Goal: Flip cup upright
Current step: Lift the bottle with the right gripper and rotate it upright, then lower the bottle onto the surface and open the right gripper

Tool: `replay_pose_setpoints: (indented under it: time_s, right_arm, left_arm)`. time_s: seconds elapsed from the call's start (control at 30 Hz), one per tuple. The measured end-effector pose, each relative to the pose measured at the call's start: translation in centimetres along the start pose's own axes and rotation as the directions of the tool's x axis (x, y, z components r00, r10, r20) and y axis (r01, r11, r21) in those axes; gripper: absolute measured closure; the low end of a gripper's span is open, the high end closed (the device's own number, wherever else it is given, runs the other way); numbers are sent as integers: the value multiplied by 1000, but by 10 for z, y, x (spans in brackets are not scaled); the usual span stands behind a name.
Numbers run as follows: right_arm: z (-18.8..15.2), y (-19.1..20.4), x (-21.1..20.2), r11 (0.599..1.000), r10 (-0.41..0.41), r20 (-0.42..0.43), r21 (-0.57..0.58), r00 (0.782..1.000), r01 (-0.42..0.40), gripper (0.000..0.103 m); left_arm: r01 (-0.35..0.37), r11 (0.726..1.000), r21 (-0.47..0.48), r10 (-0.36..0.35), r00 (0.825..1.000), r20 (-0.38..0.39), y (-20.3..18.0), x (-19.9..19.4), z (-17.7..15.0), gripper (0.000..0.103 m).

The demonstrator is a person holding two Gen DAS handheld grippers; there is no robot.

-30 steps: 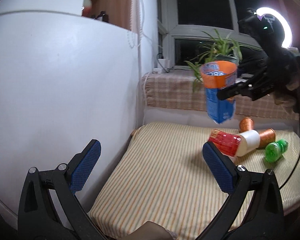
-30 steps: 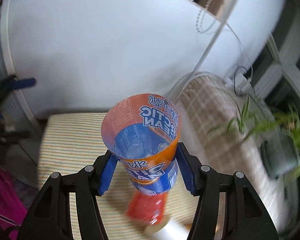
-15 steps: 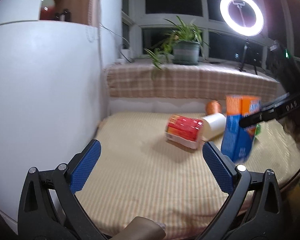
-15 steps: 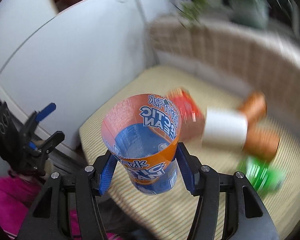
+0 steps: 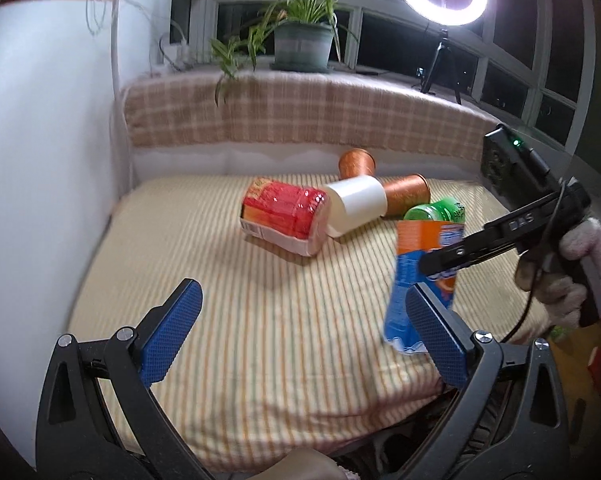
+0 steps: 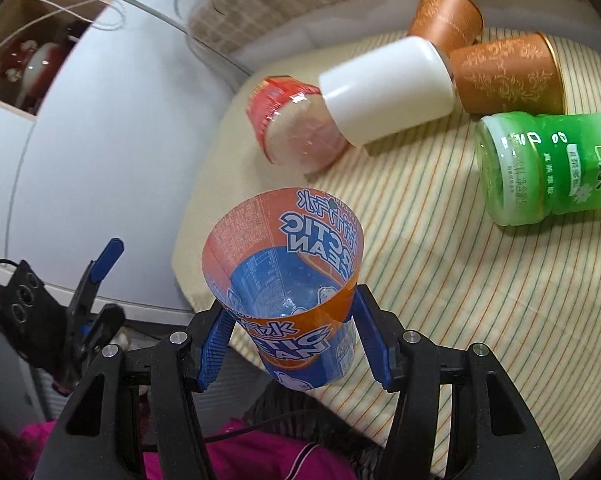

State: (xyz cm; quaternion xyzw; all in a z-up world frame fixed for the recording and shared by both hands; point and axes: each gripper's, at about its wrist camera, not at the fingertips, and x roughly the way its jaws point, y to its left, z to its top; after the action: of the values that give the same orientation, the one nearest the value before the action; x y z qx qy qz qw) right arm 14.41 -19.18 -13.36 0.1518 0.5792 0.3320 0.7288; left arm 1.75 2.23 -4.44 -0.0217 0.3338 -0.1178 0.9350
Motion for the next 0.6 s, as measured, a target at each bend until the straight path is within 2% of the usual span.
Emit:
replay_pose_setpoints:
  time_s: [0.13, 0.3, 0.33, 0.47, 0.6]
  right_arm:
    - [13, -2, 11, 1000, -2, 1, 22, 1000, 2, 41]
    - [23, 4, 22, 996, -85, 23, -23, 996, 86, 39]
    - [24, 7, 23, 995, -98, 25, -32, 995, 98, 36]
    - [16, 5, 12, 990, -134, 59, -46, 989, 137, 24]
    - [9, 3, -2, 989, -138, 106, -42, 985, 143, 24]
  left_arm:
    - [22, 999, -42, -23, 999, -24, 7, 5, 2, 0]
    - [36, 998, -52, -38, 998, -44, 12, 10, 5, 0]
    - [46, 997, -58, -49, 997, -54, 13, 12, 6, 0]
    - [69, 994, -88, -76, 994, -81, 14, 19, 8, 0]
    - [118, 984, -132, -134, 984, -120, 12, 31, 13, 0]
